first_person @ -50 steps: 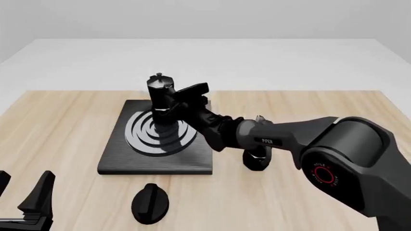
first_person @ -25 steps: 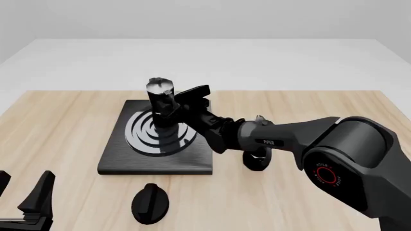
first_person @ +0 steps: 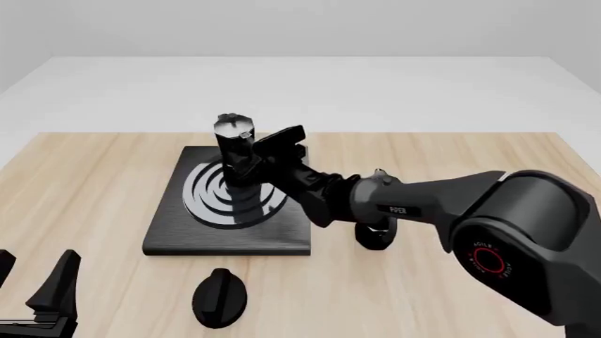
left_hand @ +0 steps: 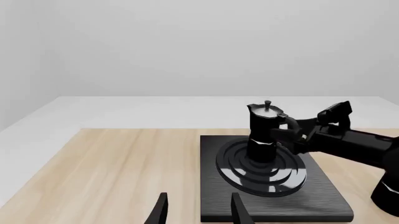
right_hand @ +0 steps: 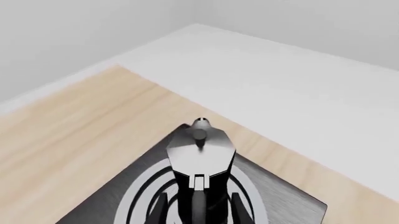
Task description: Put the right moka pot on the stove.
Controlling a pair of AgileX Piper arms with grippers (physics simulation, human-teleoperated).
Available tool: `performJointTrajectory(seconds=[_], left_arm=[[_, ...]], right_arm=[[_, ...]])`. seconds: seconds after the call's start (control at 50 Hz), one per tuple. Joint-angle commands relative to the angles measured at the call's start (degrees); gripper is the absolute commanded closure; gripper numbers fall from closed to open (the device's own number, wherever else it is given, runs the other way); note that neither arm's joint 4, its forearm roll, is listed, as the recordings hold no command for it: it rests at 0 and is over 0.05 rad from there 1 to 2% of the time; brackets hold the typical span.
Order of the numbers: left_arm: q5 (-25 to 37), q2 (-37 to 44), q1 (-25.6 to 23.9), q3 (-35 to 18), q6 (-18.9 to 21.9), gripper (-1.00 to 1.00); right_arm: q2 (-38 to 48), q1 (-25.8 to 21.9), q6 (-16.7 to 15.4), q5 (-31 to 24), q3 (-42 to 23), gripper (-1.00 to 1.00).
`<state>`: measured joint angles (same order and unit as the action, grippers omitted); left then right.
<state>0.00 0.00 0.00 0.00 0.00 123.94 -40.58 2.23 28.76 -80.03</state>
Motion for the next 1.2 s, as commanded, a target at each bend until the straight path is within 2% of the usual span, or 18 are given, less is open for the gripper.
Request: performJointTrajectory(seconds=[0.02,0.06,0.48,0.78,0.96,1.2], left_arm=[[0.0,0.0,0.0,0.0,0.0,-1.0],[0.0,0.0,0.0,0.0,0.0,-1.0],[0.0,0.0,0.0,0.0,0.0,-1.0],[0.0,0.0,0.0,0.0,0.0,-1.0],[0.0,0.0,0.0,0.0,0.0,-1.0],[0.0,0.0,0.0,0.0,0.0,-1.0]], right_arm=[[-1.8,-0.1,-2.6,-1.3,1.1,-1.0],[-1.5,-0.2,-4.5,-1.5,1.2,-1.0],[-7.0,1.1,-4.9,0.8,7.3,-1.0],[-11.7,0.7,-4.7,1.9,12.4,-1.0],[-15.6,0.6,-3.1,4.3,17.6,-1.0],[-19.7,0.6,-3.0,4.0,21.3,-1.0]])
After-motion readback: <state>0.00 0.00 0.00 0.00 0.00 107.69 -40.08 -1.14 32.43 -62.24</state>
